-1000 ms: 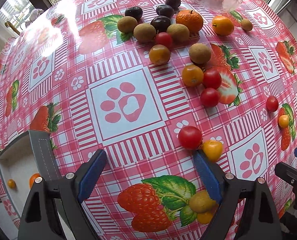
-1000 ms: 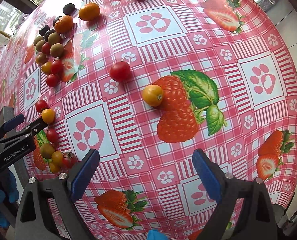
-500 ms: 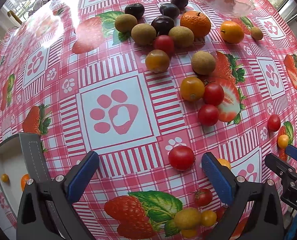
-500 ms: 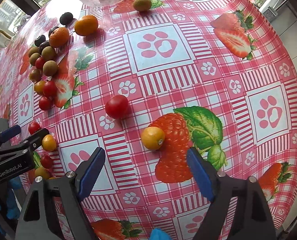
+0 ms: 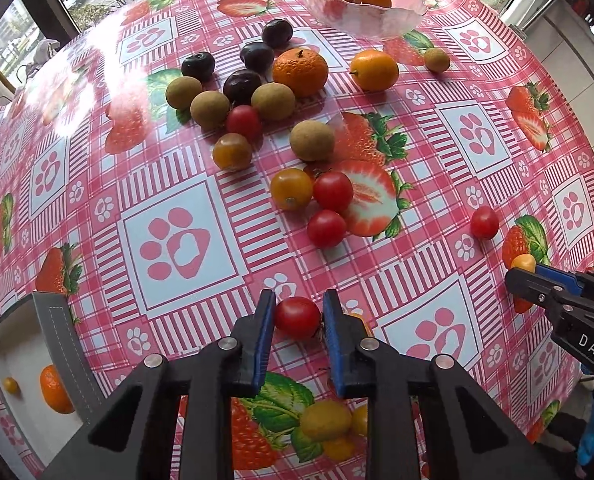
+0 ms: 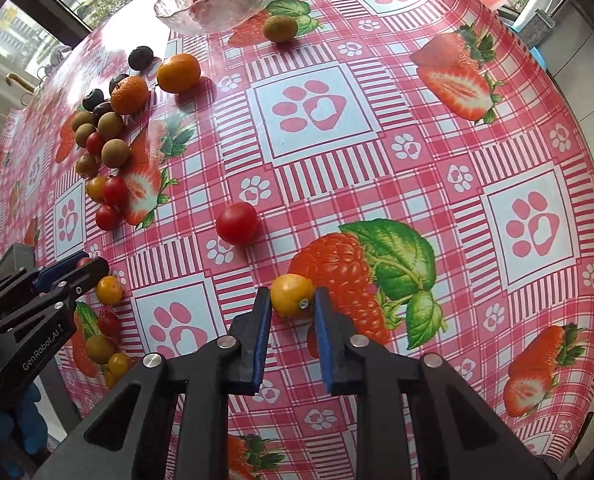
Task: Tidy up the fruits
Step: 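Grasp a red cherry tomato with the left tool while the right tool grasps a yellow one, then carry the red tomato into the tray with the left tool while the right tool releases its yellow tomato there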
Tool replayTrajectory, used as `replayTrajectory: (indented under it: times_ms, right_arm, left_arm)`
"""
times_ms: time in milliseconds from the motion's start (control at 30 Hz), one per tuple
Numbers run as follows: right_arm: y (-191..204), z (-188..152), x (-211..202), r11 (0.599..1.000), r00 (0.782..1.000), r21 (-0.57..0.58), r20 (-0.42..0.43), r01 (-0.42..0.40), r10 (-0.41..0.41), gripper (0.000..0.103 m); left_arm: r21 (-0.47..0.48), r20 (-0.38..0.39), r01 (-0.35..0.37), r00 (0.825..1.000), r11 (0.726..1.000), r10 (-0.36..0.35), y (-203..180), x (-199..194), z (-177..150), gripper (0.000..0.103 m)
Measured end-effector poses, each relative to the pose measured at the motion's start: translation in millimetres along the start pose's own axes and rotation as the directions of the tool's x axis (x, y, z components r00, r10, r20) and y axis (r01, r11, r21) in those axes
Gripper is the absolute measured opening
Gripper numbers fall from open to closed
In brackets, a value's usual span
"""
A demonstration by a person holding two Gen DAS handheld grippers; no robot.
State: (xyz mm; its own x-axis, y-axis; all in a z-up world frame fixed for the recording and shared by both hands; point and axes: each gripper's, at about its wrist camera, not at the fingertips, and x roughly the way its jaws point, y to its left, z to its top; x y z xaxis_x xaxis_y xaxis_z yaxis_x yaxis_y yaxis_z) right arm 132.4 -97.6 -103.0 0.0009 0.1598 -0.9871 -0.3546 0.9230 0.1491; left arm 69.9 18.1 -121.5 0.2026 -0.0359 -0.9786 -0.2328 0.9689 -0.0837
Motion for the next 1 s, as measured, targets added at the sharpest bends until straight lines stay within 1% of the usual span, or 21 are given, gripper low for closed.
replayTrajectory:
  times_ms: [100,267,333,367,400,467,533,567,600,633,667,833,1000]
  right_arm:
    - [1,-12,-7,1.0,1.0,0.0,-0.003,-0.02,0.02,0.023]
    - [10,-31,-15,0.999,0.999,-0.002,-0.016,-0.041,0.041,0.023]
    - [17,-40,-19,0.999,0.998,-0.003,-0.017,-0.052,0.052,0.023]
    - [20,-51,-21,0.998,0.998,-0.003,-0.016,-0.057,0.057,0.023]
    - [25,-55,-22,0.998,0.998,-0.005,-0.017,-0.063,0.062,0.023]
    - [32,-53,-24,0.997,0.997,-0.01,-0.019,-0.072,0.071,0.023]
    - [41,-65,-27,0.997,0.997,-0.015,-0.017,-0.079,0.079,0.023]
    - [44,-73,-28,0.996,0.997,-0.019,-0.016,-0.082,0.082,0.023]
    - [47,-71,-29,0.996,0.996,-0.023,-0.015,-0.085,0.084,0.023]
    - [54,-85,-28,0.996,0.996,-0.026,-0.012,-0.088,0.087,0.023]
    - [59,-88,-26,0.995,0.996,-0.032,-0.012,-0.09,0.09,0.023]
    - [83,-88,-30,0.992,0.996,-0.084,-0.012,-0.094,0.093,0.023]
    - [112,-85,-35,0.984,0.994,-0.145,-0.02,-0.105,0.104,0.023]
  left_arm:
    - [-0.012,0.012,0.026,1.0,1.0,-0.025,3,-10,-12,0.026]
    - [-0.023,0.021,0.039,0.999,0.999,-0.038,13,-23,-23,0.026]
    - [-0.035,0.025,0.047,0.999,0.998,-0.046,19,-30,-33,0.026]
    - [-0.041,0.027,0.05,0.998,0.998,-0.049,22,-33,-39,0.026]
    - [-0.047,0.029,0.051,0.998,0.998,-0.05,26,-38,-45,0.026]
    - [-0.061,0.031,0.056,0.998,0.997,-0.054,32,-44,-53,0.026]
    - [-0.075,0.032,0.059,0.998,0.995,-0.056,40,-50,-62,0.026]
    - [-0.081,0.033,0.061,0.998,0.995,-0.058,45,-55,-73,0.026]
    - [-0.085,0.036,0.06,0.998,0.995,-0.058,49,-59,-77,0.026]
    - [-0.089,0.038,0.059,0.998,0.994,-0.056,54,-64,-83,0.026]
    - [-0.093,0.042,0.058,0.998,0.994,-0.055,62,-71,-90,0.026]
    - [-0.134,0.052,0.061,0.997,0.989,-0.054,89,-90,-113,0.026]
    - [-0.176,0.068,0.048,0.997,0.983,-0.037,115,-102,-128,0.026]
